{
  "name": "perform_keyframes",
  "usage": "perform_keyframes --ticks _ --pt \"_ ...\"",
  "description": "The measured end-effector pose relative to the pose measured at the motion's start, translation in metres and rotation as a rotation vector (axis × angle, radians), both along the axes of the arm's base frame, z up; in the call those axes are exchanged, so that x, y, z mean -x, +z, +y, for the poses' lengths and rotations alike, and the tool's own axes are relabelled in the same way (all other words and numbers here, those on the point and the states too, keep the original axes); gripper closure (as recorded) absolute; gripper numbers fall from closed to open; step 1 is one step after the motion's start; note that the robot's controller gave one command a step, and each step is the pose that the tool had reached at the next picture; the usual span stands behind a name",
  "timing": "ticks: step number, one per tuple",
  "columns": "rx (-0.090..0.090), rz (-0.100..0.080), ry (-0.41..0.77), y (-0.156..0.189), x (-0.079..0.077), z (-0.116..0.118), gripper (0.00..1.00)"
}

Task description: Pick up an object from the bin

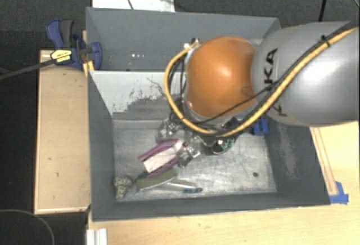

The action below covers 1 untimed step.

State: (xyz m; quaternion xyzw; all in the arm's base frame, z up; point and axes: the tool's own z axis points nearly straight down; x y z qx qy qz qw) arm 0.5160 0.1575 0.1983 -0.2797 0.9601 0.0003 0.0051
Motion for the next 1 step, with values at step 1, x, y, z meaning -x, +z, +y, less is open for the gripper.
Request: perform_keyframes --ticks 1 --pt "0.004 -0.001 0.586 0.0799 -0.0382 0.0273 1.00"
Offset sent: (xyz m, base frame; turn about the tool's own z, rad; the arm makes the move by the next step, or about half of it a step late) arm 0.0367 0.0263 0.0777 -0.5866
